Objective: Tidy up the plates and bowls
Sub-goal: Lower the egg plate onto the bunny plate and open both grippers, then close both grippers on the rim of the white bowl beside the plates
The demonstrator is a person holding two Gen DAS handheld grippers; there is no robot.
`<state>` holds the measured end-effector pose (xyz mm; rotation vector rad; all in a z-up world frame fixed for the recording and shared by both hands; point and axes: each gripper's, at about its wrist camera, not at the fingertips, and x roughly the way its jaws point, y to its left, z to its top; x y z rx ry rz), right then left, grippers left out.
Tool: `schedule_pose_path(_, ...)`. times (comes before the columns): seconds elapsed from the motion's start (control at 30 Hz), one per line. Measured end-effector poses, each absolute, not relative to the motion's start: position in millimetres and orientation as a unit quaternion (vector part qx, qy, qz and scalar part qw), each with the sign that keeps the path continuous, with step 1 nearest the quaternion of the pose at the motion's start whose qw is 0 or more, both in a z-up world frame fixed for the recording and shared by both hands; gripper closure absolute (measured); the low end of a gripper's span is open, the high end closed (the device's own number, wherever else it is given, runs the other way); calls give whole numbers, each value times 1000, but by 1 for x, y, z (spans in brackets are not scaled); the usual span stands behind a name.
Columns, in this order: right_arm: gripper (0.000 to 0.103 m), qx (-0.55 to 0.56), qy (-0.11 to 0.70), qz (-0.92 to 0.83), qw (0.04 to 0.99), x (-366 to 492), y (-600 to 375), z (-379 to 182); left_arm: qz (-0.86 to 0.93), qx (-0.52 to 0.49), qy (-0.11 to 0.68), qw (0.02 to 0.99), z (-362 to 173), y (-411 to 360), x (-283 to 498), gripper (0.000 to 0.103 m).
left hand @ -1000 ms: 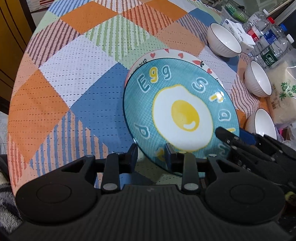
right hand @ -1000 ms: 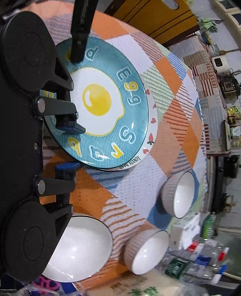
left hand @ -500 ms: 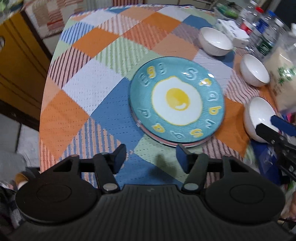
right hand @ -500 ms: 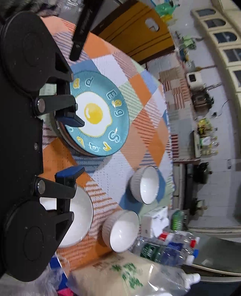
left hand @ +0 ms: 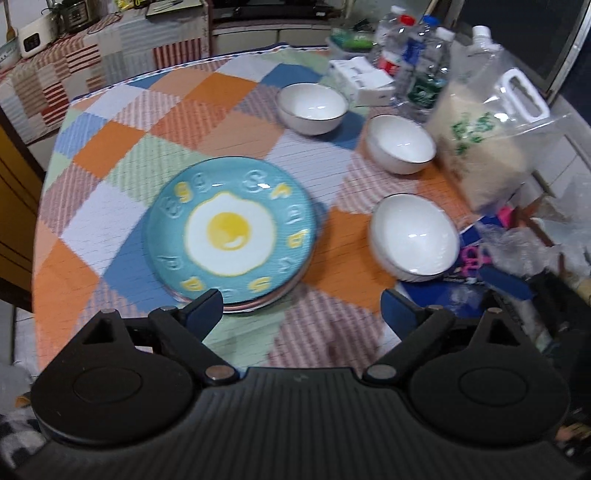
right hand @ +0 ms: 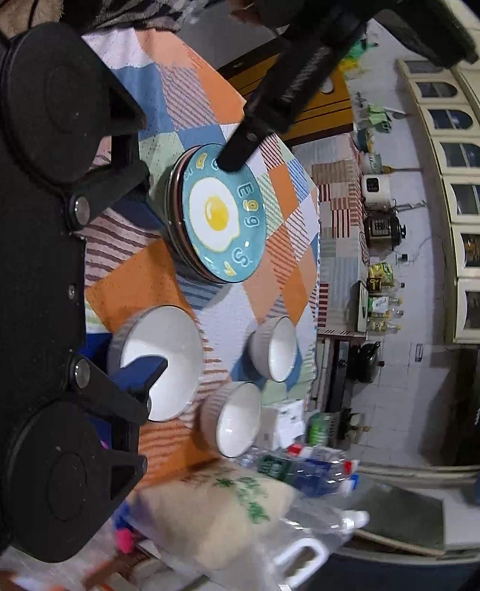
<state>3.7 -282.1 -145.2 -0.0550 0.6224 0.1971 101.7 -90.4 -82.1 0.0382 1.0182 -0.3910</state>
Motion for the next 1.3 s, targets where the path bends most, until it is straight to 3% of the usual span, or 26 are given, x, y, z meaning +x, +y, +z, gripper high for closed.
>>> schedule_pose_path(0.7, 9, -6, 372, -5, 928, 68, -309, -224, -211, -29, 544, 811, -166, -179, 160, 14)
schedule_pose_path(0.8, 8, -18, 376, -4, 927, 76, -311, -228, -208, -47, 560, 801, -180, -184, 169, 22)
schedule_pose_path(1.1, 12, -23, 375, 25, 927, 89, -306, -237, -214, -59, 566, 794, -194, -191, 170, 86)
schedule_pose_path(1.3, 15, -44, 373, 42, 926, 80, -294, -233, -201, -41, 567, 798, -189, -184, 163, 87)
